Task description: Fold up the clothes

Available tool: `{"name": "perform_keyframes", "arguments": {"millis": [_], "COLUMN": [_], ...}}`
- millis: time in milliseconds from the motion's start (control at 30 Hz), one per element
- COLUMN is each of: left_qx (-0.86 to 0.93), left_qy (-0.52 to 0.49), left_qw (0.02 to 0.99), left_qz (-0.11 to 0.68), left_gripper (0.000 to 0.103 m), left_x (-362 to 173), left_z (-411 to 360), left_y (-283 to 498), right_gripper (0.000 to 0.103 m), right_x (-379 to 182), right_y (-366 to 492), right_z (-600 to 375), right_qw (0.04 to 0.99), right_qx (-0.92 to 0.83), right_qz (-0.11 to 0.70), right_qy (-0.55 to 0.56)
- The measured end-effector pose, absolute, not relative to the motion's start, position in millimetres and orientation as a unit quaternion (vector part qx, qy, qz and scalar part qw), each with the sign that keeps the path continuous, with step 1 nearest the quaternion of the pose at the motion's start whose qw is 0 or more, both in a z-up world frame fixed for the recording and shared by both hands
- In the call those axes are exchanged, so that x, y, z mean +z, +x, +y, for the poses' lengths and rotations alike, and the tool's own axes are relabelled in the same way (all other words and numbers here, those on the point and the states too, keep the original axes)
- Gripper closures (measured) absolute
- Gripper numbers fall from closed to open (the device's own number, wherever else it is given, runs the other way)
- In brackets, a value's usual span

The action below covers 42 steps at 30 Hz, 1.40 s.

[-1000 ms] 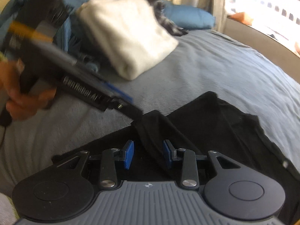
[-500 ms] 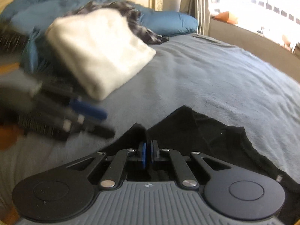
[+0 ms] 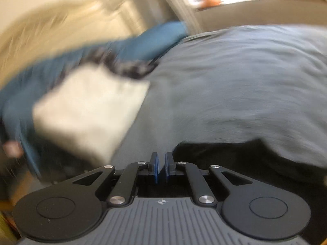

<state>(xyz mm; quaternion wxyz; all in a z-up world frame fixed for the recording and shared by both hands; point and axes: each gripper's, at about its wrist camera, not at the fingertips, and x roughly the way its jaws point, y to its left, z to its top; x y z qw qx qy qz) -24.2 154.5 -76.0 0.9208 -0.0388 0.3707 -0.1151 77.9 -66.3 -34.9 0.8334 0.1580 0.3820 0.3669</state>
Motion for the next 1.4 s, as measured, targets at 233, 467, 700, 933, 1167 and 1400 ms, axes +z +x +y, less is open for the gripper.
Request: {"name": "perform_keyframes", "arguments": {"millis": [233, 467, 700, 933, 1167, 1400], "left_qx": [-0.092, -0.065, -0.040, -0.032, -0.042, -0.046], "left_qy": [-0.055, -0.064, -0.104, -0.112, -0.118, -0.119], "left_qw": [0.926, 0.927, 0.920, 0.917, 0.915, 0.914], "left_qz": [0.362, 0.363, 0.375, 0.381, 0.385, 0.386], "left_gripper": [0.065, 0.065, 0.065, 0.065, 0.065, 0.064], "left_x": [-79.0, -78.8, -77.8, -77.5, -79.2, -79.8], "left_z": [144.8, 139.8, 144.1, 142.6, 146.8, 146.8], "left_y": [-16.4, -13.1, -7.3, -5.4, -2.8, -1.6], "right_gripper": [0.083, 0.083, 0.084, 0.083, 0.083, 0.082], "right_x": [-6.7, -24.3, -50.9, -49.7, -26.9, -35.7], "right_y": [32.5, -32.7, -12.2, 30.5, 0.7, -26.6], "right_z": [-239.0, -322.7, -310.8, -326.6, -371.8, -387.4], "right_qw": [0.873, 0.844, 0.821, 0.852, 0.870, 0.870], "right_qx": [0.171, 0.058, 0.070, 0.044, 0.011, -0.042], "right_qz": [0.364, 0.434, 0.498, 0.446, 0.390, 0.427], "right_qy": [0.277, 0.310, 0.270, 0.271, 0.302, 0.244]}}
